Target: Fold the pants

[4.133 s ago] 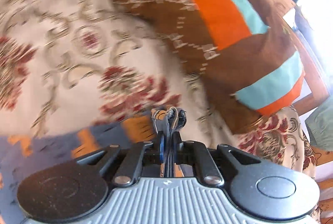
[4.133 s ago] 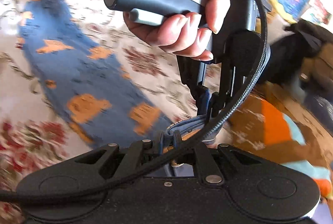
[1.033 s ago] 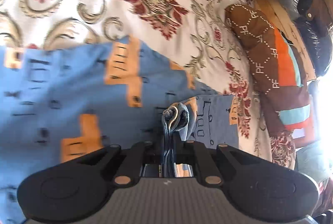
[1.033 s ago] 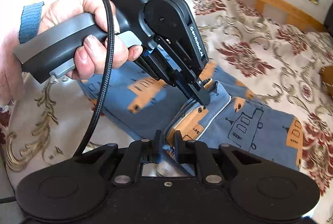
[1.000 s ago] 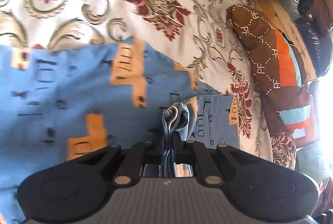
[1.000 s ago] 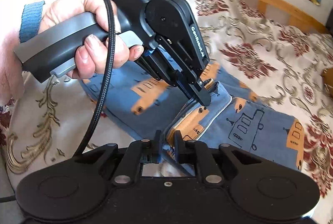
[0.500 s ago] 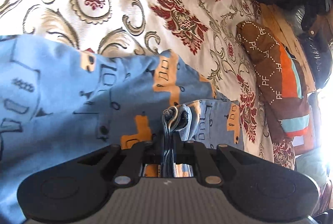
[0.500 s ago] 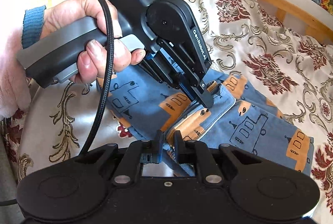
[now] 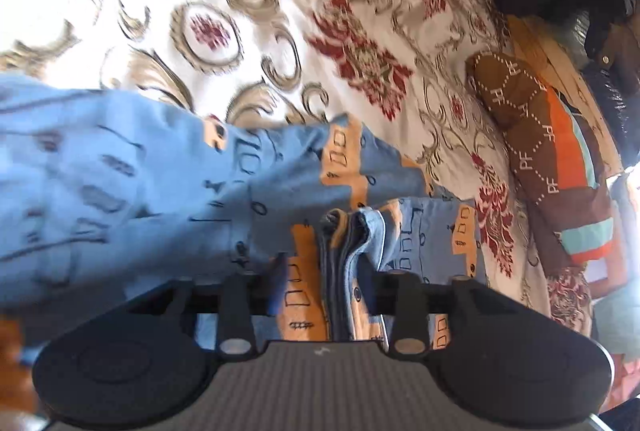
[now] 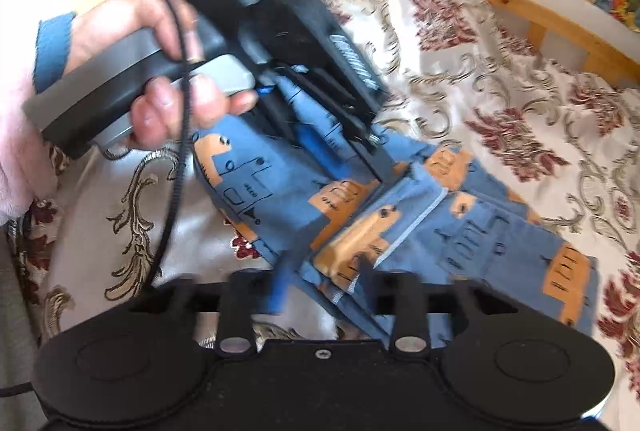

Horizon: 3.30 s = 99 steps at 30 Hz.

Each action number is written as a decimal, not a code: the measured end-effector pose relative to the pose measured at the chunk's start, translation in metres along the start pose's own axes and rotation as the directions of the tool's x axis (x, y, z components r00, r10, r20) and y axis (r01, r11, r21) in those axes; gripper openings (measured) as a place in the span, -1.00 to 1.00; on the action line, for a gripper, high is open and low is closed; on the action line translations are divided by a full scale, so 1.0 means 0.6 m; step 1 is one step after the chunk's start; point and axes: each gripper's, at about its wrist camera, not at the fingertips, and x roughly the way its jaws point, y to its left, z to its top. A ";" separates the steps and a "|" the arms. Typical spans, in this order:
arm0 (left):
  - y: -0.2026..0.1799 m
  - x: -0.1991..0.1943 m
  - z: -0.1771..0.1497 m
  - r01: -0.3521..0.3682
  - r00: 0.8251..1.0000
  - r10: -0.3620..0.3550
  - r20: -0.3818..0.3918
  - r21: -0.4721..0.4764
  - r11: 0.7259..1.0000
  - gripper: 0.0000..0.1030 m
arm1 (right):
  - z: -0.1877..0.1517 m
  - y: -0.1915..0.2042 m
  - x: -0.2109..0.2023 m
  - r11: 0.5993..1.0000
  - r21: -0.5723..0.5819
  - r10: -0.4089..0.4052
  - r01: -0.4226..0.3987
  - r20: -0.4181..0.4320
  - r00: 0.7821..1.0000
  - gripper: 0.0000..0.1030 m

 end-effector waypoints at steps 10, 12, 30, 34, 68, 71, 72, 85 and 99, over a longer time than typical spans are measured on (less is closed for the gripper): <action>-0.119 -0.013 -0.090 -0.141 0.959 0.100 0.265 0.144 0.979 0.45 | -0.054 -0.098 -0.059 0.875 -0.080 -0.468 0.477 0.104 0.877 0.98; -0.132 0.005 -0.092 -0.199 0.945 0.142 0.296 0.171 0.965 0.38 | -0.070 -0.127 -0.036 0.807 -0.115 -0.566 0.579 0.130 0.814 0.98; -0.064 -0.099 -0.159 -0.417 0.860 0.422 0.288 -0.083 0.905 0.62 | -0.054 -0.093 -0.005 0.822 -0.149 -0.513 0.549 0.224 0.829 0.98; -0.006 -0.131 -0.172 -0.366 0.869 0.398 0.295 -0.160 0.917 0.64 | -0.042 -0.036 0.012 0.861 -0.140 -0.456 0.488 0.209 0.865 0.98; -0.044 -0.081 -0.138 -0.579 0.634 0.515 0.576 -0.087 0.810 -0.63 | -0.069 0.010 0.068 0.851 -0.140 -0.480 0.507 0.187 0.857 0.99; -0.052 -0.084 -0.143 -0.590 0.630 0.514 0.582 -0.070 0.804 -0.63 | -0.068 0.012 0.070 0.848 -0.146 -0.483 0.510 0.186 0.856 0.99; -0.050 -0.085 -0.143 -0.586 0.632 0.516 0.578 -0.079 0.806 -0.62 | -0.068 0.012 0.069 0.847 -0.148 -0.483 0.511 0.187 0.855 0.99; 0.060 -0.135 -0.147 -0.274 0.686 0.459 0.565 -0.384 0.882 -0.62 | -0.074 0.024 0.084 0.814 -0.207 -0.507 0.542 0.202 0.838 0.99; -0.170 -0.130 -0.156 -0.388 0.673 0.158 0.722 0.163 0.907 -0.70 | -0.057 -0.128 -0.031 0.933 0.087 -0.359 0.349 0.199 0.912 0.99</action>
